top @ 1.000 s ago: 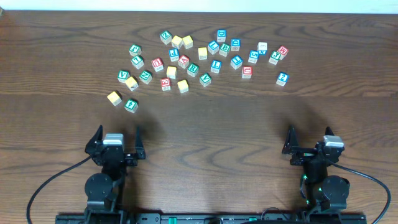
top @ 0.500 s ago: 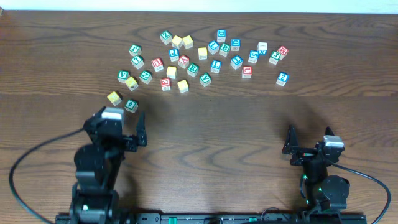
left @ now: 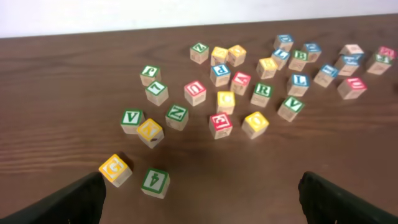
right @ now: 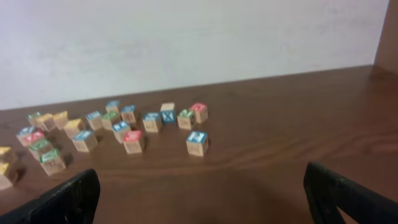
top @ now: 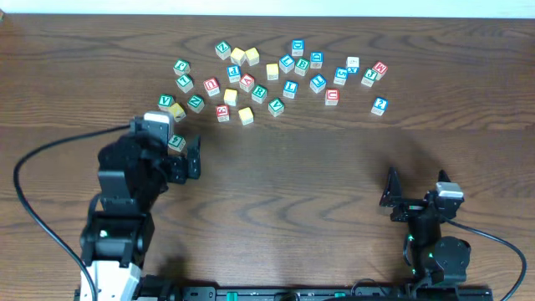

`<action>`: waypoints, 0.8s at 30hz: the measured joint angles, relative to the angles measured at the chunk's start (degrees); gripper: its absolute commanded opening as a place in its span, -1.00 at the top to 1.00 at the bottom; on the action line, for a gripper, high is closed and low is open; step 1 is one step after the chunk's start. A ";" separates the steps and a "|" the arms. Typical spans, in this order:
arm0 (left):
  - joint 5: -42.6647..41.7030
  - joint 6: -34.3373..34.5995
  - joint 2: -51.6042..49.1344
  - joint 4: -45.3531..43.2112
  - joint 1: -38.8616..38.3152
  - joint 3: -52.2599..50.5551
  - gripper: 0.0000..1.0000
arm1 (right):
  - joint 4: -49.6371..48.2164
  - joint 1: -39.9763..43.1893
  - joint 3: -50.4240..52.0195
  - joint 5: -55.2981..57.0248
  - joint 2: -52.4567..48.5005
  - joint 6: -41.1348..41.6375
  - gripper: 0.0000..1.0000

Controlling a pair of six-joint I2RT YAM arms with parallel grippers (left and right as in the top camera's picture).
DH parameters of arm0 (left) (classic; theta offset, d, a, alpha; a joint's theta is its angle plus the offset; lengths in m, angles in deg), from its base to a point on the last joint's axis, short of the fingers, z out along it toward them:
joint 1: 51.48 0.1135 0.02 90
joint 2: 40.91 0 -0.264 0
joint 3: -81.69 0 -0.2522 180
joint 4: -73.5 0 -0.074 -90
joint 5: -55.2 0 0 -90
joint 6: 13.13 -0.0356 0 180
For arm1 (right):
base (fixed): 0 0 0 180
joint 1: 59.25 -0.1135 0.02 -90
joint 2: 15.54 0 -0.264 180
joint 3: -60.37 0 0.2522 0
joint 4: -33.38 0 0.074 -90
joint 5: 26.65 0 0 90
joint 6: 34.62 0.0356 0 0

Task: Spell out ROBOT
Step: 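Raise both arms and move the grippers forward over the blocks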

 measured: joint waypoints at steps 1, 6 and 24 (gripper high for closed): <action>-0.26 0.02 -0.63 1.36 0.00 1.29 -0.95 | -0.52 0.00 0.00 -0.42 0.00 0.00 -0.98; -0.94 0.04 -4.07 7.69 0.00 8.26 -0.95 | -2.47 0.00 0.00 -2.36 0.00 0.00 -0.99; -1.70 0.04 -9.27 15.87 0.00 19.30 -0.95 | 4.22 0.00 -11.82 -8.37 -10.21 0.00 -0.99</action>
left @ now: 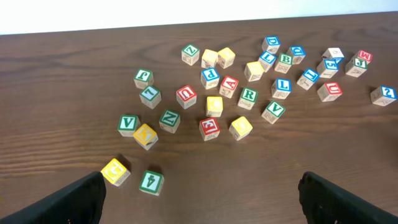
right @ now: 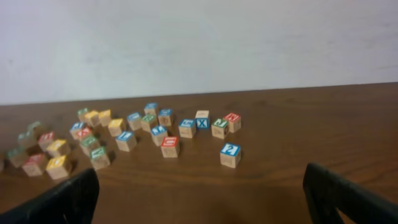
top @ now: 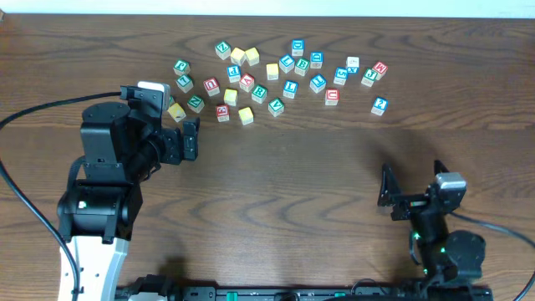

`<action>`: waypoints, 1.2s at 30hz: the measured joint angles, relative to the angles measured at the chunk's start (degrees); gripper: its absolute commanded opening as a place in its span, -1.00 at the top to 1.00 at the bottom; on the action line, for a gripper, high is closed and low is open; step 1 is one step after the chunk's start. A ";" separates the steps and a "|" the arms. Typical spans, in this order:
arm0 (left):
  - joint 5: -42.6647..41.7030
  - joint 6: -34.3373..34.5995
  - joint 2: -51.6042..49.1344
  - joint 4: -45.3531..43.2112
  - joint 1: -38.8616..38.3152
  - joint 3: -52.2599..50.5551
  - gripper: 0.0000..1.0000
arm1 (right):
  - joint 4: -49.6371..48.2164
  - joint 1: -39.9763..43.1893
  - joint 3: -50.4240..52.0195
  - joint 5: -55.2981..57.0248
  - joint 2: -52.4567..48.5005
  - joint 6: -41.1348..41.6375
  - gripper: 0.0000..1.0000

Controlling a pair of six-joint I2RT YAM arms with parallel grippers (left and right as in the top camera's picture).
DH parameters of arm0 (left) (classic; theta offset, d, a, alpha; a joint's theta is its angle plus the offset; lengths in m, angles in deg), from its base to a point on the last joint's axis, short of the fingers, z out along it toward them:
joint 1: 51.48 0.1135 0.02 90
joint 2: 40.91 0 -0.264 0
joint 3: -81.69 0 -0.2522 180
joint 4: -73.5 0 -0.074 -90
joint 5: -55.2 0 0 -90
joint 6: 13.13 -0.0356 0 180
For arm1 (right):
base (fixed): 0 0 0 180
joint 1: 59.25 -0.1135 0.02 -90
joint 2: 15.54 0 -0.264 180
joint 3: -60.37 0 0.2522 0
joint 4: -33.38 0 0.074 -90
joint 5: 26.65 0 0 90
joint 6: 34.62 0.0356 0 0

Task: Spell out ROBOT
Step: 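Raise both arms and move the grippers forward over the blocks, then extend both arms further over the block pile, grippers pointing down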

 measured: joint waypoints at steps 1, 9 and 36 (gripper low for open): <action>0.00 0.00 -0.04 0.24 0.00 0.24 -0.95 | 0.42 0.00 -1.42 -0.39 -1.73 -0.02 -0.99; 0.00 -0.02 -1.53 2.62 0.00 3.34 -0.95 | 8.41 0.00 -14.47 -3.93 -18.36 -0.13 -0.99; 0.00 -1.75 -21.09 21.81 0.00 26.67 -0.95 | 42.36 0.00 -56.33 -8.72 -58.99 -3.54 -0.99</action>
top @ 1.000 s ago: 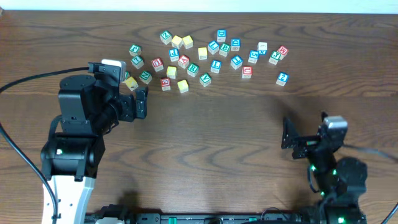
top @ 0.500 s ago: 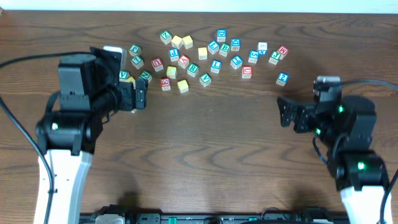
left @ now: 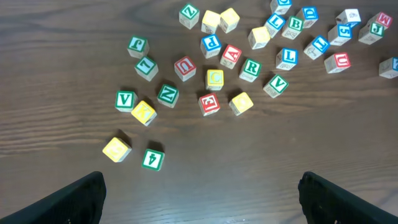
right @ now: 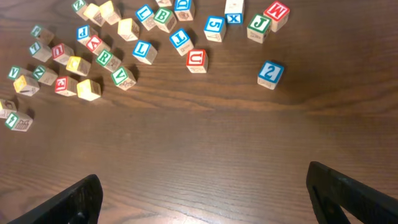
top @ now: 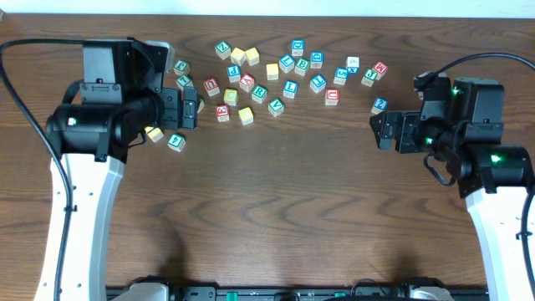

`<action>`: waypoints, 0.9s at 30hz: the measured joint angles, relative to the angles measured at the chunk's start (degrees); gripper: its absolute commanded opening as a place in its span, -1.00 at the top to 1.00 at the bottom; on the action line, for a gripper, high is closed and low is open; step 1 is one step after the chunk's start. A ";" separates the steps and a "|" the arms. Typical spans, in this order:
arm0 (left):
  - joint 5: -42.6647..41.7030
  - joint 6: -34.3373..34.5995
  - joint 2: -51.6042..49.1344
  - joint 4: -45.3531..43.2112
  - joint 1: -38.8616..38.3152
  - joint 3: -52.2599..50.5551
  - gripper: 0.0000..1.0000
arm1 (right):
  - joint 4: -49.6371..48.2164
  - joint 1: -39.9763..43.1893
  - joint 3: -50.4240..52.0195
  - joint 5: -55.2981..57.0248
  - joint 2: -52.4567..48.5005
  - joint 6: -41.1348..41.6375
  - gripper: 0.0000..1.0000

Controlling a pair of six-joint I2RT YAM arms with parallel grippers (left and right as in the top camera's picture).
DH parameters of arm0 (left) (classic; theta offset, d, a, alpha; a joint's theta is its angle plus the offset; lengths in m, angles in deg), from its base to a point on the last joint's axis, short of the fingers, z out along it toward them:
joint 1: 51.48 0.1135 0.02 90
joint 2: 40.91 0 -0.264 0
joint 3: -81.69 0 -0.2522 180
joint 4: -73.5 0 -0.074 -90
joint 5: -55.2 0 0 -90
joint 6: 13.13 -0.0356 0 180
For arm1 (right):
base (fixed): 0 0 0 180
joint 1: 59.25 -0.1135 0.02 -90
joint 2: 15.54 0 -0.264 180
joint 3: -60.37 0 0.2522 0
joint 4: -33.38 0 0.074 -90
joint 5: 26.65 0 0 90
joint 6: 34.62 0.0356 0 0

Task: Spell out ROBOT
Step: 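Extend both arms further over the block pile, grippers pointing down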

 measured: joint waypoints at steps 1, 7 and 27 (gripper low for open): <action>0.00 0.00 -0.07 0.07 0.00 0.00 -0.95 | 0.09 0.00 0.00 0.00 0.00 0.00 -0.99; 0.00 0.70 -0.07 0.85 0.00 0.00 -0.95 | 1.42 0.00 -0.07 -1.49 0.00 0.00 -0.98; 0.22 2.75 -0.11 1.16 0.00 0.00 -0.96 | 2.19 0.00 -0.61 -4.20 -4.15 -0.35 -0.89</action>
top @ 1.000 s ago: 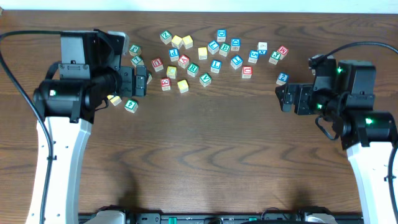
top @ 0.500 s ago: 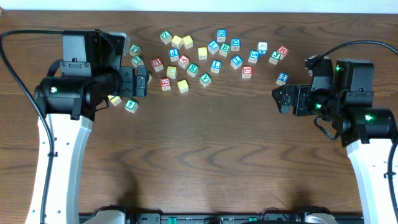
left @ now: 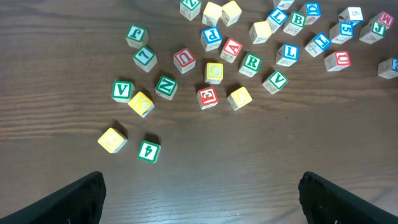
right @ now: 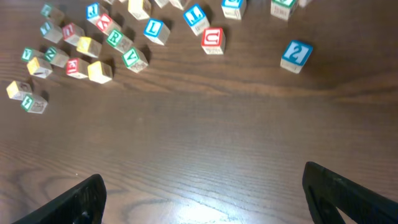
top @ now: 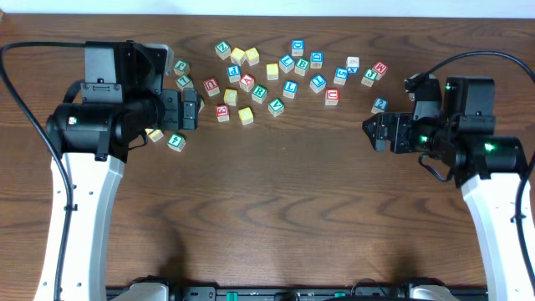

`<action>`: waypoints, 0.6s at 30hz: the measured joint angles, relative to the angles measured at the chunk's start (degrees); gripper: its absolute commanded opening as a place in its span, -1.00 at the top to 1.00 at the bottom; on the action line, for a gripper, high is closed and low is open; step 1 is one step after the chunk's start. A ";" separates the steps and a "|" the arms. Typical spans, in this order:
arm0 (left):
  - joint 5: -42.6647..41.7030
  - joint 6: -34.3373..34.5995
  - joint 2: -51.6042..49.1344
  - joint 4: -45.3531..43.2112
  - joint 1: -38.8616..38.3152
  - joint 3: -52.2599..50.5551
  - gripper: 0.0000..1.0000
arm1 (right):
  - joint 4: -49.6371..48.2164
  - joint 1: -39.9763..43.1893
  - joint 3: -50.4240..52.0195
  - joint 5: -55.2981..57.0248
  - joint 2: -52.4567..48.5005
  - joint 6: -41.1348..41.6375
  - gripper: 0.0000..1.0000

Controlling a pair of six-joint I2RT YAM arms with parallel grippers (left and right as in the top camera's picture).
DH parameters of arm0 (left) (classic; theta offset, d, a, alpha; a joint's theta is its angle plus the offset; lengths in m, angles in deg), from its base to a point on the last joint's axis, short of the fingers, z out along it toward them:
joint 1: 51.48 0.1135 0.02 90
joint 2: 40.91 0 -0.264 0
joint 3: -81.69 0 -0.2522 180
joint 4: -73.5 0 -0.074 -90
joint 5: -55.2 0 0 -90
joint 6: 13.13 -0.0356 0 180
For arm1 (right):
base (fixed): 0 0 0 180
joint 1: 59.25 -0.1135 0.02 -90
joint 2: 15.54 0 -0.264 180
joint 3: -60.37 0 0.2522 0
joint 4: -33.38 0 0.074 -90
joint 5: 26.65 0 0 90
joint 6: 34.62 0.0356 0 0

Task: Spell out ROBOT
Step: 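Extend both arms further over the block pile, grippers pointing down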

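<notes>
Several lettered wooden blocks lie scattered across the far part of the table (top: 276,209). Among them are a green R (left: 250,63), a green B (left: 297,20) and a yellow block with a round letter (left: 214,72). The green R (right: 116,38) also shows in the right wrist view. My left gripper (top: 191,109) hangs open above the left end of the scatter, nothing between its fingers (left: 81,199). My right gripper (top: 376,134) is open too, over bare wood in front of the right end, fingers (right: 342,193) wide apart.
A green 4 (left: 148,151) and a yellow block (left: 112,140) sit apart at the front left of the group. A blue 2 (right: 295,55) stands alone at the right, a red U (right: 212,39) near it. Black cables trail from both arms.
My right gripper has shifted a little to the left and nearer the front, so the blocks sit higher in its view. The left gripper has barely moved. No block has moved.
Both arms were low near the front edge, grippers open, seeing the blocks from the side. Then the left arm stood higher and further back. Later both arms were raised and looked down on the table, as they do now. The blocks have stayed in place.
</notes>
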 measured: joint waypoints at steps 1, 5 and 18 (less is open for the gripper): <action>0.44 0.66 -0.07 -0.02 0.00 0.00 -0.95 | 0.59 0.00 -0.46 0.02 -0.83 0.04 -0.89; 3.30 3.39 -0.85 -0.15 0.00 0.00 -0.96 | 3.48 -0.22 -3.65 0.31 -4.24 0.24 -0.88; 7.56 8.31 -6.56 0.28 0.00 7.19 -0.96 | 15.32 -8.22 -30.47 9.55 -22.86 2.89 -0.83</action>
